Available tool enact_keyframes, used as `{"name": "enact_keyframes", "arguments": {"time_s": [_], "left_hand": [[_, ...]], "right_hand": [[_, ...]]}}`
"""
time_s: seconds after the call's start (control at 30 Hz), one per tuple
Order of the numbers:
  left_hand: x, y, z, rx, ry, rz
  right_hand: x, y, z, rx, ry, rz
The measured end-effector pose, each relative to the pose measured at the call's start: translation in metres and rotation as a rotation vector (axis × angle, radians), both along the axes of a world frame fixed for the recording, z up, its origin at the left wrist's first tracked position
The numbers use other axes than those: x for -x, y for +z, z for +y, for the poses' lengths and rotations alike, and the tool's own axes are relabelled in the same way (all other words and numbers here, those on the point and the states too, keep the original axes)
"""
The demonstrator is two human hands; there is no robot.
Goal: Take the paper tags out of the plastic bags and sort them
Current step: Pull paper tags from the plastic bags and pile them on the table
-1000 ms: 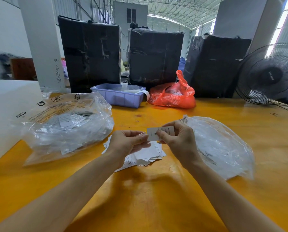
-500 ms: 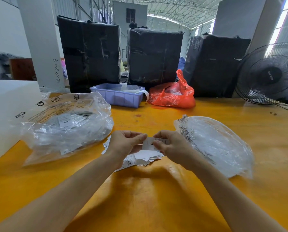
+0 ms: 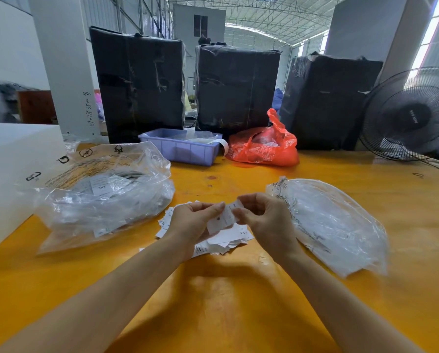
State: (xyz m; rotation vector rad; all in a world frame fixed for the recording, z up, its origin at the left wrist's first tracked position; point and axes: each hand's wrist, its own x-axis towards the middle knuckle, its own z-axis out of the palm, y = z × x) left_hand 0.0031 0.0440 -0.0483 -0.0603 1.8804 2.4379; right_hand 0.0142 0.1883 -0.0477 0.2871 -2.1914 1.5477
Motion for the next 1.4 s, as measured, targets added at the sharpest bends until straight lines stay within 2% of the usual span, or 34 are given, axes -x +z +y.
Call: {"name": "enact_keyframes", "arguments": {"time_s": [0.13, 0.23, 0.37, 0.43, 0.53, 0.7, 0.83, 1.07, 1.17, 1.27, 1.33, 1.4], "left_hand": [[0.002, -0.003, 0.004, 0.004, 0.060, -0.039], [0.002, -0.001, 0.003, -0.104, 0.081, -0.120], [0.001, 0.005, 0.001, -0.266, 0.018, -0.163], [-0.002, 0.007, 0.001, -0.299, -0.058, -0.165], [-0.005, 0.009, 0.002, -0.214, -0.112, -0.157], [0.001, 0.013, -0.005, 0.133, -0.118, -0.138], [0.004, 0.014, -0.015, 0.217, -0.193, -0.089], [0.006, 0.021, -0.020, 0.295, -0.124, 0.009], [0.014, 0.034, -0.039, 0.249, 0.077, 0.078], [0.028, 0.047, -0.079, 0.308, 0.412, 0.200], [0.036, 0.049, -0.108, 0.409, 0.588, 0.245], [0.043, 0.046, -0.132, 0.505, 0.691, 0.228]], "right_hand": [[-0.005, -0.002, -0.007, -0.095, 0.033, 0.013], [-0.007, -0.002, -0.010, -0.093, 0.082, -0.060], [-0.010, -0.003, -0.016, 0.025, 0.157, -0.172], [-0.010, -0.003, -0.016, 0.070, 0.131, -0.187], [-0.008, 0.001, -0.011, 0.111, 0.101, -0.178], [-0.003, 0.006, 0.001, 0.227, 0.060, -0.203], [0.001, 0.007, 0.007, 0.303, 0.010, -0.211], [0.005, 0.011, 0.014, 0.344, 0.022, -0.151], [0.010, 0.017, 0.034, 0.195, -0.143, 0.004], [0.017, 0.018, 0.069, -0.189, -0.429, 0.162], [0.022, 0.014, 0.094, -0.433, -0.554, 0.133], [0.029, 0.006, 0.113, -0.606, -0.594, -0.029]]}}
